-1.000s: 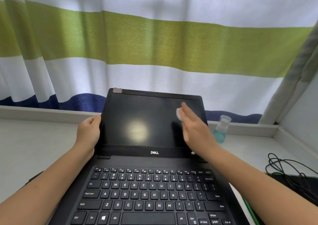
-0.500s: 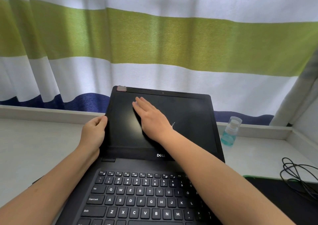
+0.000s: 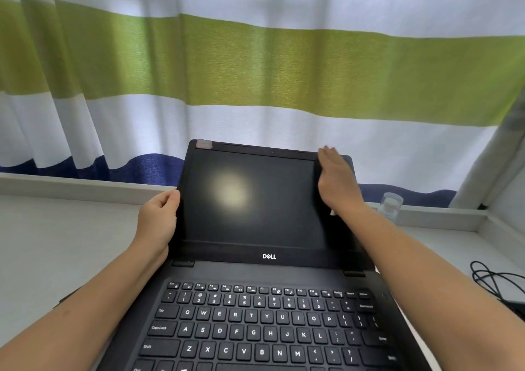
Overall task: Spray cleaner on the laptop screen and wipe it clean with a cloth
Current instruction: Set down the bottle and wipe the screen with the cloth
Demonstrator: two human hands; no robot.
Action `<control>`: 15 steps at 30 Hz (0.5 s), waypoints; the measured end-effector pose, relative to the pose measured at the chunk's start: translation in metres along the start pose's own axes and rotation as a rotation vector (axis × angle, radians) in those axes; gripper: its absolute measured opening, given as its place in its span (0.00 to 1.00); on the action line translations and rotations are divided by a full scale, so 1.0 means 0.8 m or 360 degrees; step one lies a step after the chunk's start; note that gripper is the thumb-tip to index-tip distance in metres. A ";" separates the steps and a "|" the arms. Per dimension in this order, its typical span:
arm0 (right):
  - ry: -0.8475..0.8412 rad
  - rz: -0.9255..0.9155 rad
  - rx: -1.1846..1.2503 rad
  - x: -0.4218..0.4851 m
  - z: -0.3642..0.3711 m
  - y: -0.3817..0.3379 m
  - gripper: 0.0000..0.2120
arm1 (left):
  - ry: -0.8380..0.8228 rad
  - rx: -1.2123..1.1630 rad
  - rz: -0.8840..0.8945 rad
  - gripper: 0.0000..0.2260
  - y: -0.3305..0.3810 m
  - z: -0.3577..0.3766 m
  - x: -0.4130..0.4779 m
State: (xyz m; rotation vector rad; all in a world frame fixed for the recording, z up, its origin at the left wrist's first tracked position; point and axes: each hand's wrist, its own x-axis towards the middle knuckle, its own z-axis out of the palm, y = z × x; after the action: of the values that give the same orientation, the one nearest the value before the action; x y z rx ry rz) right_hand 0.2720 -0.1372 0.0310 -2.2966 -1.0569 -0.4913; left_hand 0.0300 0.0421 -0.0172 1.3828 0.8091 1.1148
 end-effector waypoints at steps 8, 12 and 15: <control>0.0008 0.0247 -0.0118 -0.017 -0.018 0.020 0.30 | 0.0025 -0.0066 -0.0008 0.08 0.001 0.000 0.000; 0.0024 0.0265 -0.0077 -0.036 -0.024 0.023 0.29 | 0.0045 -0.0082 0.0039 0.08 0.004 0.001 -0.004; 0.0045 0.0198 -0.0001 -0.052 -0.026 0.028 0.26 | 0.0036 -0.0109 0.0066 0.08 0.005 0.000 -0.005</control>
State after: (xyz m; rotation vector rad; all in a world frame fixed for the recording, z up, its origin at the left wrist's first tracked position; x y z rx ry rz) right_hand 0.2616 -0.1862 0.0171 -2.3318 -0.8937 -0.4726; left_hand 0.0281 0.0378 -0.0138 1.3372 0.7544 1.1814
